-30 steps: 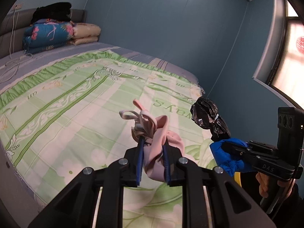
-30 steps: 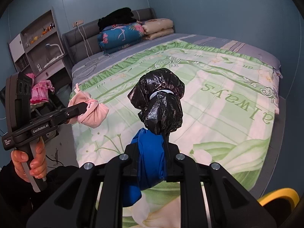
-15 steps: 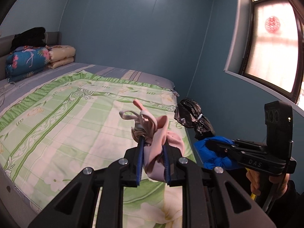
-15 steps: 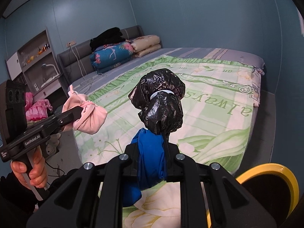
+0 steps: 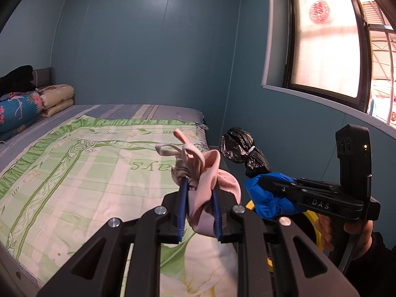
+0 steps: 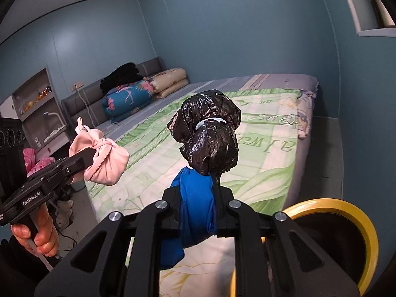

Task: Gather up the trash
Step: 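Lift the pink bag and the blue-and-black bags and carry them over the bin, then lower both tools into the bin and open them to drop the bags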

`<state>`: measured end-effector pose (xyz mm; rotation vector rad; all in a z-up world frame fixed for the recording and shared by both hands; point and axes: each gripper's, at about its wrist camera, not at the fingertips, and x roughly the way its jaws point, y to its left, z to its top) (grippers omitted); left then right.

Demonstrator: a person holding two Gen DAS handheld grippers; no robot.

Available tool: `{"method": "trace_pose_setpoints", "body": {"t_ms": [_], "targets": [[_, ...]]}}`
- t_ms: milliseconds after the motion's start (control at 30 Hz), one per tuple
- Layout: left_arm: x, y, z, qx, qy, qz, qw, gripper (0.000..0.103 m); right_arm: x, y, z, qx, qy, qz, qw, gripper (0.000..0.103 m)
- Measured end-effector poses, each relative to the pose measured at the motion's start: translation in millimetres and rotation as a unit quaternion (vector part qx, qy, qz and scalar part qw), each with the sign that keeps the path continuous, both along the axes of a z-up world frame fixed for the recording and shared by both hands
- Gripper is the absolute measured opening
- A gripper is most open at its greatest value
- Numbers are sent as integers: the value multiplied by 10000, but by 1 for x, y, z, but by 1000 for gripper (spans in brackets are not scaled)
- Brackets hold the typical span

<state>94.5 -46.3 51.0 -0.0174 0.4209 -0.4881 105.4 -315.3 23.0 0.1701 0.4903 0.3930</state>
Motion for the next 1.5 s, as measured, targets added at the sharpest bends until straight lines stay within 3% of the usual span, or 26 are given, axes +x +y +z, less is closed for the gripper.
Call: {"method": "trace_pose_setpoints", "body": {"t_ms": [267, 767, 1500], "targets": [[-7, -44, 6, 132, -66, -381, 9992, 17, -21, -36, 2, 148, -134, -460, 9987, 15], [-5, -117, -4, 170, 87, -1140, 9933, 17, -44, -84, -6, 152, 133, -1534, 9880, 15], [21, -177, -54, 458, 957, -1498, 9830, 17, -39, -116, -38, 278, 519, -2084, 9763, 15]]}}
